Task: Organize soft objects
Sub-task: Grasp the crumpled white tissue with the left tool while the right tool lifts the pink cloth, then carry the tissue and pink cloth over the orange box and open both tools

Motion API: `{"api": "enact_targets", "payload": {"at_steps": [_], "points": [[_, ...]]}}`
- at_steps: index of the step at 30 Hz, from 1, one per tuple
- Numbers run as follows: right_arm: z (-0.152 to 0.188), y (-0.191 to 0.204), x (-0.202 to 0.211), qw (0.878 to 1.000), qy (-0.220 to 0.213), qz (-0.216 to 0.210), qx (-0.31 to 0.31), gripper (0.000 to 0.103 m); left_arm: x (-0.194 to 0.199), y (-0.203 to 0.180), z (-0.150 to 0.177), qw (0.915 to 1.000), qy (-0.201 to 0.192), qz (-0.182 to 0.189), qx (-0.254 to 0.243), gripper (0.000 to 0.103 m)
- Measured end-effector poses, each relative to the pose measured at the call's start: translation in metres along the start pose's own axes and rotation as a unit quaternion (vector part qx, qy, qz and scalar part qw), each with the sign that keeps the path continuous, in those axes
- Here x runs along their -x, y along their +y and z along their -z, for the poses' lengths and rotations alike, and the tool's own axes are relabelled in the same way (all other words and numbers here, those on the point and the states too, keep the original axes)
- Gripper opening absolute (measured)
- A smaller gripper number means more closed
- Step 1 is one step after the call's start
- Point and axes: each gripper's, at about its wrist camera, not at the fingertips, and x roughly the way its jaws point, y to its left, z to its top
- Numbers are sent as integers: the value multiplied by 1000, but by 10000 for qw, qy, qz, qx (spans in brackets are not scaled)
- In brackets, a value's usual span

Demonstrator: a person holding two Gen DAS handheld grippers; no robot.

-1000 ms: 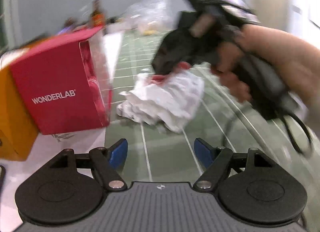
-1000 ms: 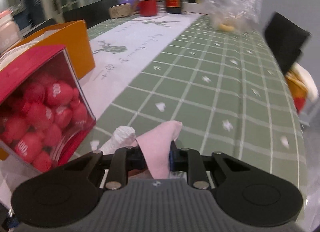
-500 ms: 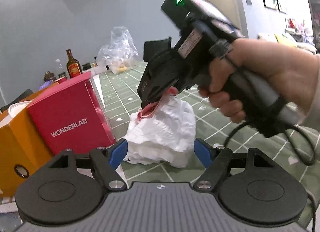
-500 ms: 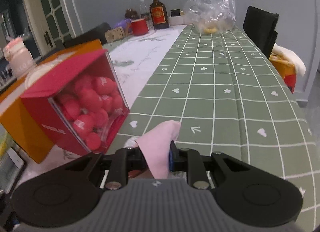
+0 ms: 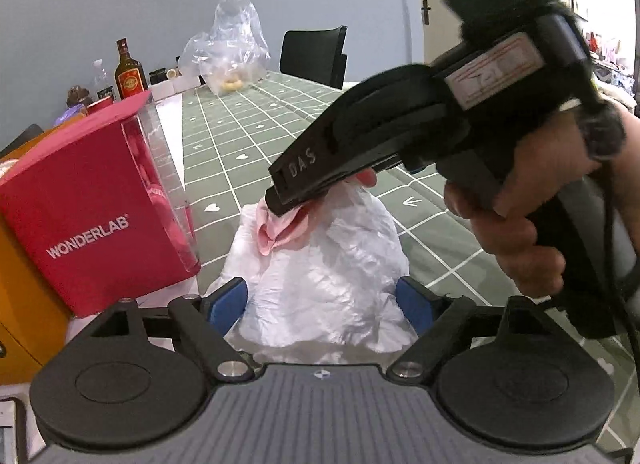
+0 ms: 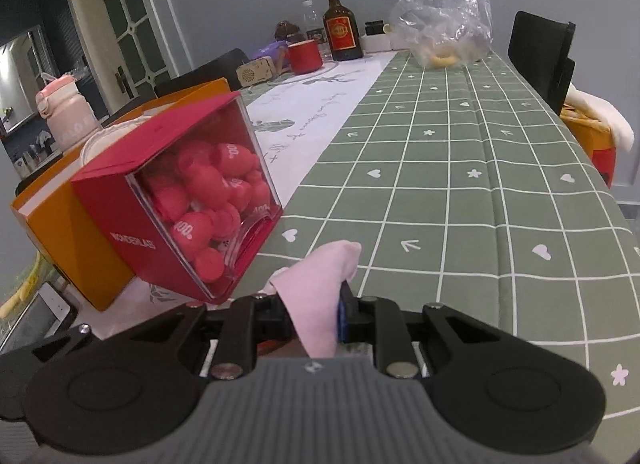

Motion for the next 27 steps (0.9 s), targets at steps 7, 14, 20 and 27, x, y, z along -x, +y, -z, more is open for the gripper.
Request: {"api": "enact_targets", "payload": {"at_steps": [7,14,20,27], "points": [[-2,-21,35,9960,-775,303,-315,18,8,10,-2,9989,186,393,146,27],[3,-21,74,9906,-1171,686,185,15,19,18,-2,9981,358,346,373,24],[12,0,96,9873,-1287,700,610,8,33,26,-13,9994,201,3,289,24],[14,19,102,9895,-1185,497,658,3,86,39,-30,9978,-498,-272,345,24]]}}
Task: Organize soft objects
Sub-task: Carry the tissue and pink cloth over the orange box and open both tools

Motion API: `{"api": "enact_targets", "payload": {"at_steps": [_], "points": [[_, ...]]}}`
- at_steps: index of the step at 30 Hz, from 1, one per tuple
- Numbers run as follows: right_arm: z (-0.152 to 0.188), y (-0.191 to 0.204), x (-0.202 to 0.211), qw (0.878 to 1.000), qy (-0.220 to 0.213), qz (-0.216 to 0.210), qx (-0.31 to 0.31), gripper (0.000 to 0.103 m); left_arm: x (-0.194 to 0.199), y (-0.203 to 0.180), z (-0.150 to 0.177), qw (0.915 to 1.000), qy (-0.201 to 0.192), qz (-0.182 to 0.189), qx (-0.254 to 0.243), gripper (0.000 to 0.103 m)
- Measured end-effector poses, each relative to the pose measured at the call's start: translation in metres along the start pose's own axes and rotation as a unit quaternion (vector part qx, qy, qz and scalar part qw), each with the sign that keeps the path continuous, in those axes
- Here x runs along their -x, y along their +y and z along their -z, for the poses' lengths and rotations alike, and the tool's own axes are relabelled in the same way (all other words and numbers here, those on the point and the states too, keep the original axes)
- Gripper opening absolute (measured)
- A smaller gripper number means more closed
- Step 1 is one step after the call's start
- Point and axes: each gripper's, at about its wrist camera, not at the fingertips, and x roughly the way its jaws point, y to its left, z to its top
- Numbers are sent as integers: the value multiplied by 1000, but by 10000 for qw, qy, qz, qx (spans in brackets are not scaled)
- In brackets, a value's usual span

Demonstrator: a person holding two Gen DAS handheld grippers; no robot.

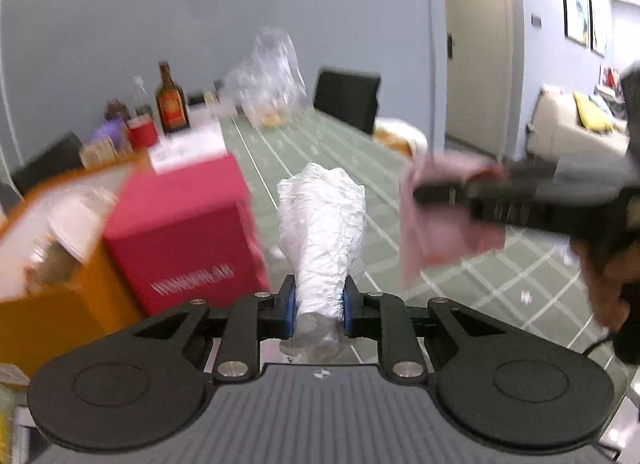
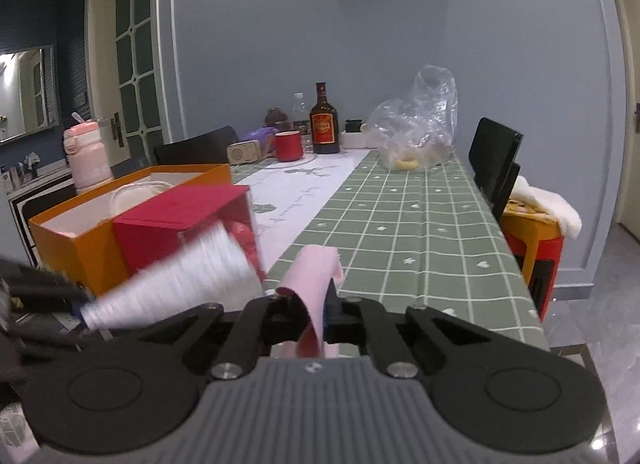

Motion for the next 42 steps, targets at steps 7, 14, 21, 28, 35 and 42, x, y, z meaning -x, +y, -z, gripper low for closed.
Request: {"api": "enact_targets", "payload": {"at_steps": [7,14,21,28,35,42], "points": [[-15,25,6,9997,-67,-233,-30,3,53,36,-30,9983,-523,-231,112,24],[-59,61,5,9927,-480,-1099,-120,3,102,102,-75,9938,-811,-624,434,24],[-103,105,-33,9831,-651,-1698,-202,3,130,169,-104,9899,-790,-522,1051,24],[-126,147,-96,9759,-377,-2129,-283,3,89,225,-102,9860,-397,-416,1564,24],[-141,164,-156,9809,144,-1937,-117,3,29,269,-78,9768,98,-264,2124,24],[-144,170,-211,9910,518,-1199,284,3,-7,280,-54,9746,501,-826,2021,24]]}}
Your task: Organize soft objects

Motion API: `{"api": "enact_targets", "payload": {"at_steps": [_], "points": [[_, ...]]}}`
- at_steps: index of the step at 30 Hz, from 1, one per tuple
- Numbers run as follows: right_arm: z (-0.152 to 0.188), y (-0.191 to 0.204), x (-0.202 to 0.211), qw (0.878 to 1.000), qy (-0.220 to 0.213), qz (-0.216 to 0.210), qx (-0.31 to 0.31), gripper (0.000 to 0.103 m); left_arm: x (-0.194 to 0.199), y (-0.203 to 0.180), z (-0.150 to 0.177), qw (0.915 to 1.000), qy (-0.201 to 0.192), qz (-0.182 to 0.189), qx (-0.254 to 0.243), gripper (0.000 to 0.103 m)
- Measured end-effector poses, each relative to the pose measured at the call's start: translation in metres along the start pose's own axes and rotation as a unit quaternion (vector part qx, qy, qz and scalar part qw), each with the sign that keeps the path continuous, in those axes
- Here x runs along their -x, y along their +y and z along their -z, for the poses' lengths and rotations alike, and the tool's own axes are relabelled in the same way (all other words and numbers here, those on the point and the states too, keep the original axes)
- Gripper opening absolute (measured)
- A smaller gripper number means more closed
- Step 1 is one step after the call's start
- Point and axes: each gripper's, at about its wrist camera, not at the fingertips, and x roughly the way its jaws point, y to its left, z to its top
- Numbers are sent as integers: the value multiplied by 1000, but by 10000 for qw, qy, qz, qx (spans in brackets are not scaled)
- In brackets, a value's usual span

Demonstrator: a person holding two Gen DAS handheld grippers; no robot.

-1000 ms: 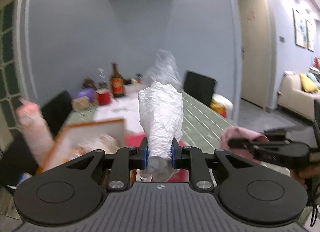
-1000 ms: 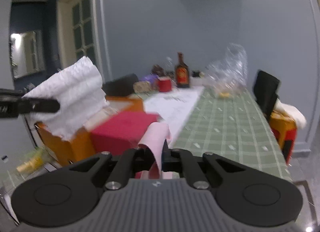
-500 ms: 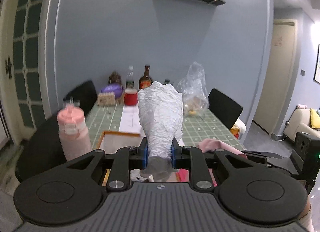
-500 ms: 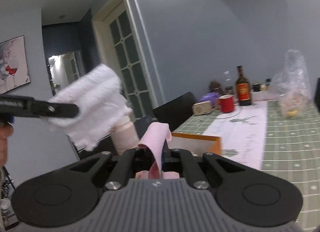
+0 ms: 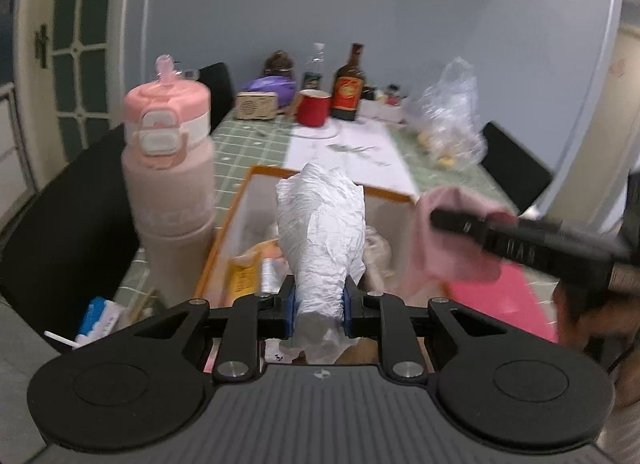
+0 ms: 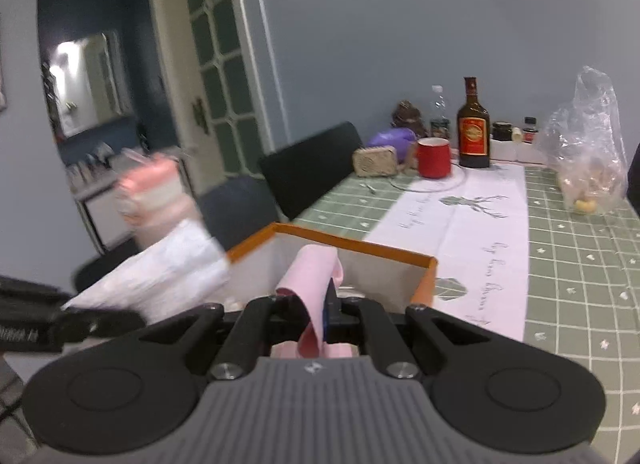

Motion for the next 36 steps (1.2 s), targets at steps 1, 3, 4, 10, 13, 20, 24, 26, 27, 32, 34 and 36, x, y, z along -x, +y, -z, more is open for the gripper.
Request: {"api": "enact_targets", "payload": {"at_steps": [1,3,4,10,13,20,24,26,27,32,34,36], "points": [[-2,1,-7,10000,24,51,33,3,-3,-2,2,9999,-18,-144,-94,24],[-4,0,-19,9998,95,153,-13,3,-7,-4,4,9987,-115,-453,-201,25],[-7,-4,-27,9997,122,209,-77,4,-6,-5,6,9982,-147,-547,-206,26],[-8,-3,-25,9984,-47,526,-222,93,15,-19,17,9872,-816,-1171,-713,93],[-1,-3,7,9969,-405,618,-277,94,32,-25,24,9825,-1044,-1408,-634,93],[55,8,107,9812,-1094,1579,-203,100,72,-57,50,9731,-1798,-1264,-690,93],[91,13,139,9746,-913,2030,-260,100,87,-83,70,9756,-1896,-820,-740,93],[108,19,154,9730,-863,2133,-196,100,90,-97,78,9763,-1897,-638,-824,93],[114,22,160,9720,-865,2179,-162,100,90,-105,83,9759,-1900,-588,-894,93],[135,29,189,9677,-1037,2280,-287,100,87,-131,100,9768,-1843,-408,-1015,92],[138,28,195,9703,-1015,2174,-294,100,86,-136,105,9761,-1874,-426,-1015,92],[139,28,198,9696,-1032,2210,-194,100,84,-141,107,9769,-1841,-451,-984,92]]}}
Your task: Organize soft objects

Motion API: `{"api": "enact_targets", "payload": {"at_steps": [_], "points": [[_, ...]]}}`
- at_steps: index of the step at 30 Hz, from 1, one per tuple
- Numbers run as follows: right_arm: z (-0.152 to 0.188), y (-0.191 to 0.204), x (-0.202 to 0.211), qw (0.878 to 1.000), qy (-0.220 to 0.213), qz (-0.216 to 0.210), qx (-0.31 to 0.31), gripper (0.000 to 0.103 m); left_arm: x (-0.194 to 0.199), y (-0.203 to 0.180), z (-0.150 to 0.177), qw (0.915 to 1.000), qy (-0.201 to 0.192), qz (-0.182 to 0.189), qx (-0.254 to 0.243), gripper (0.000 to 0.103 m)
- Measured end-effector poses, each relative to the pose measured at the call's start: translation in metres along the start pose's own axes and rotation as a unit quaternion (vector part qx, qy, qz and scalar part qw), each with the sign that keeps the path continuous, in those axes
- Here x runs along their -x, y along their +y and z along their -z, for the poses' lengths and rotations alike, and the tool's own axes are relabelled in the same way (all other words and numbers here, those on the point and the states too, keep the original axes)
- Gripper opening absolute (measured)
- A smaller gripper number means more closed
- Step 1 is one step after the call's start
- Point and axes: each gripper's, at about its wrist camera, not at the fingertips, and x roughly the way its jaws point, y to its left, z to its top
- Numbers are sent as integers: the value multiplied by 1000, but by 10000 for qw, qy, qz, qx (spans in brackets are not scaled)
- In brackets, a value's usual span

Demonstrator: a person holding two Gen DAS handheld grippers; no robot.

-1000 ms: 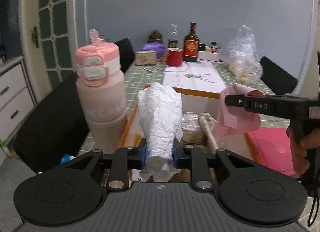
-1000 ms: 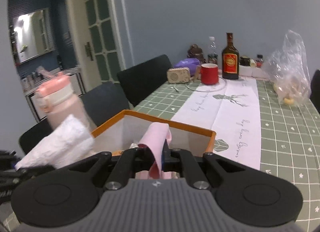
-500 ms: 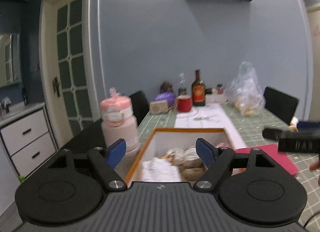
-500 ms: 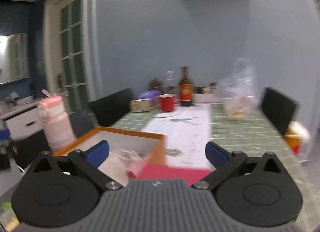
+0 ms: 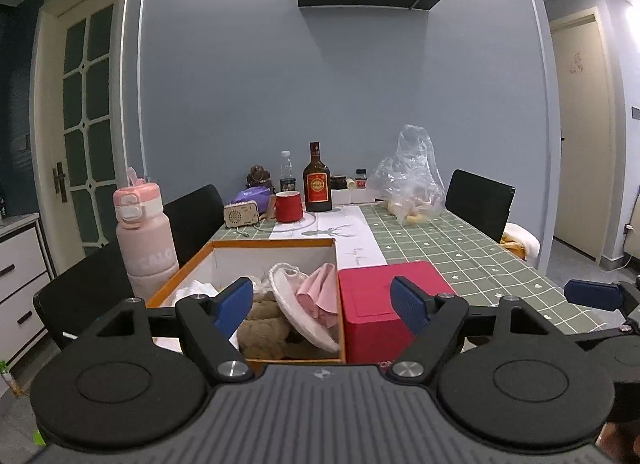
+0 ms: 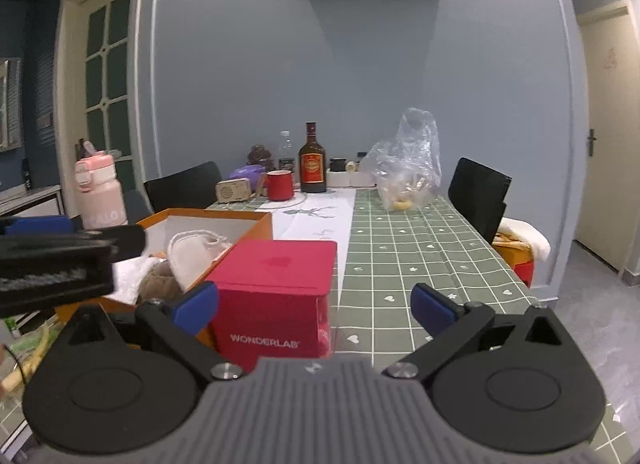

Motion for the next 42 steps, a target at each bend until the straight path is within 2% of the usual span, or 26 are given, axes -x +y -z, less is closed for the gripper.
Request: {"api": "enact_targets", "payload": {"at_steps": [7,16,29,42], "points": [[0,-5,7,9999,-48,-95,-67,100,5,-12,5,9998,34,34,192,91],[2,-11,9,9999,-22,-120,-113,100,10,-21,5,9998,105,1,174,90],[-2,-8,17,9999,-156,-1,12,100,16,-24,2,10000,-69,-62,34,90],[0,-3,27,9994,-341,104,-56,100,24,-24,1,9997,-191,-87,129,90]]}}
